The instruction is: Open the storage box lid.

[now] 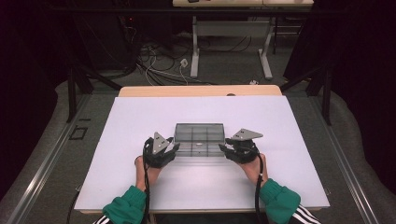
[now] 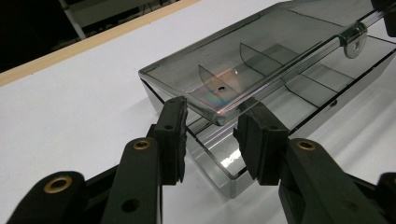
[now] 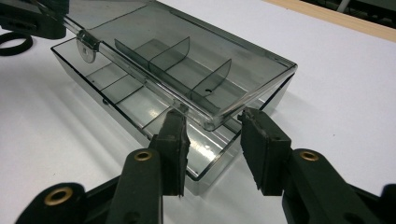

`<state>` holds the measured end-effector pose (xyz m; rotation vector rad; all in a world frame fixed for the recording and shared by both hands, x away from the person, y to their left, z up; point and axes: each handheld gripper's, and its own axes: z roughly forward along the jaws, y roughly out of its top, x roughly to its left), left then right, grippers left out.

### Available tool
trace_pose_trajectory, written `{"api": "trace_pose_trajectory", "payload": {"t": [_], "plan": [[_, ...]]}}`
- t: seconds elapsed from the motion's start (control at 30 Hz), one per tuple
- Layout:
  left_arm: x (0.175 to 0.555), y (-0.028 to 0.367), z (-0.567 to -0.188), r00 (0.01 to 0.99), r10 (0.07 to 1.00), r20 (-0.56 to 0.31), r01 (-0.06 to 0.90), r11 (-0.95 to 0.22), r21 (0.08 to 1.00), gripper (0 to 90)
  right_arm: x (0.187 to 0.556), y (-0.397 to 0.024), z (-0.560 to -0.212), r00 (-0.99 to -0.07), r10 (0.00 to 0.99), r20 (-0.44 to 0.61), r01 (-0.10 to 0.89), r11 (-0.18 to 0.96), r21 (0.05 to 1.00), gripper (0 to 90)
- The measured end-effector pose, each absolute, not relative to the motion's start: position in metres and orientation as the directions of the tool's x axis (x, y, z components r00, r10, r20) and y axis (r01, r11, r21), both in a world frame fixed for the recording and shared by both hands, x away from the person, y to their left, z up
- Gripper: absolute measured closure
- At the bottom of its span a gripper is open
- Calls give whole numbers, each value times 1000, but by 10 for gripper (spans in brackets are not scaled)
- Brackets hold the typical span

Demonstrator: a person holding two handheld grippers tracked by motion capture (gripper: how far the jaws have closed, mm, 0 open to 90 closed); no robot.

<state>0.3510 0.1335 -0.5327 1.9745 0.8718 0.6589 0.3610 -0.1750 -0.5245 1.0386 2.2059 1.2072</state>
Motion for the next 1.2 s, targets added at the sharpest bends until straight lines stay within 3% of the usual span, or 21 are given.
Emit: {"api": "trace_pose_trajectory", "payload": {"t": [0.33, 1.2], "plan": [[352, 135, -532, 616, 780, 109, 323, -376, 869, 638, 362, -173, -522, -630, 775, -49, 379, 362, 852, 579], [357, 136, -516, 610, 787, 92, 295, -333, 896, 664, 369, -177, -508, -625, 780, -37, 357, 328, 875, 660]]}}
